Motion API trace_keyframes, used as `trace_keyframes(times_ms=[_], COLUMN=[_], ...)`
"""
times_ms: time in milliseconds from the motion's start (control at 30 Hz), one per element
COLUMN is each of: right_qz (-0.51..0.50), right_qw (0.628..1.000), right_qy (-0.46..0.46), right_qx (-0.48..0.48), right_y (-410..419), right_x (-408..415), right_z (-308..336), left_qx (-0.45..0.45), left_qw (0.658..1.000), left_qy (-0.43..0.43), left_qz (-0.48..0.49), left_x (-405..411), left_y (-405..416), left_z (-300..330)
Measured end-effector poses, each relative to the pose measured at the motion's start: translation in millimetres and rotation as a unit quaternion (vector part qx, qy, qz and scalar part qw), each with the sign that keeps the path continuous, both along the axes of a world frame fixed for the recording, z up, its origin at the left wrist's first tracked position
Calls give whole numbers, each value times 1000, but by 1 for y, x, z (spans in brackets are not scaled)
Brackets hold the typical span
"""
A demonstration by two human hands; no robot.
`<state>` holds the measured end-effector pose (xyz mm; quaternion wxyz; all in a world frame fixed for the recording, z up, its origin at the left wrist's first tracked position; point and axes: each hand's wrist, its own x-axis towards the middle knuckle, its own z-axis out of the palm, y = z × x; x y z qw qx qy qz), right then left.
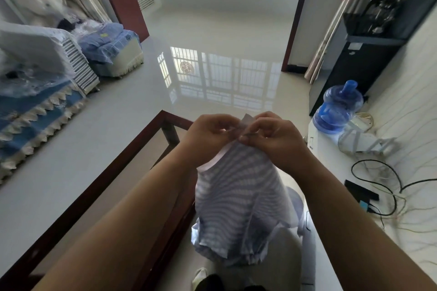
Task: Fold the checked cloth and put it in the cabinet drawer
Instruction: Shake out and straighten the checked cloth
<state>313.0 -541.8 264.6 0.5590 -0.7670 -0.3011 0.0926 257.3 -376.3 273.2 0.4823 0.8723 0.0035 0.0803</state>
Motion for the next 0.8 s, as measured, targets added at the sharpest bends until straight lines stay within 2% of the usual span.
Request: trace_keyframes(times_ms=[100, 200, 300, 400, 467, 600, 700, 800], right_qz=[-48, -77, -86, -94, -76, 25, 45, -6], right_qw=[998, 994, 992, 991, 993, 983, 987, 994], right_qy=[-13, 24, 38, 42, 76, 182, 152, 111], right_qx=[27, 80, 89, 82, 51, 13, -32, -4], right_y=[-3, -7, -8, -5, -6, -18, -23, -20], right_x=[-2, -1, 0, -2, 1, 18, 25, 23], right_z=[2, 5, 9, 10, 10, 17, 19, 16], left_qx=[-37, -68, -108, -84, -92, -73, -84, -106], left_qw=[999, 997, 993, 996, 993, 994, 994, 993], left_qy=[0, 9, 23, -23, -55, -62, -57, -35], left_qz=[-17, -28, -37, 29, 58, 43, 30, 27], left_x=[-5, -7, -9, -8, -7, -7, -6, -6], left_y=[-9, -14, -21, -29, -32, -31, -30, -29], left_z=[5, 1, -7, -15, -18, -16, -14, -12])
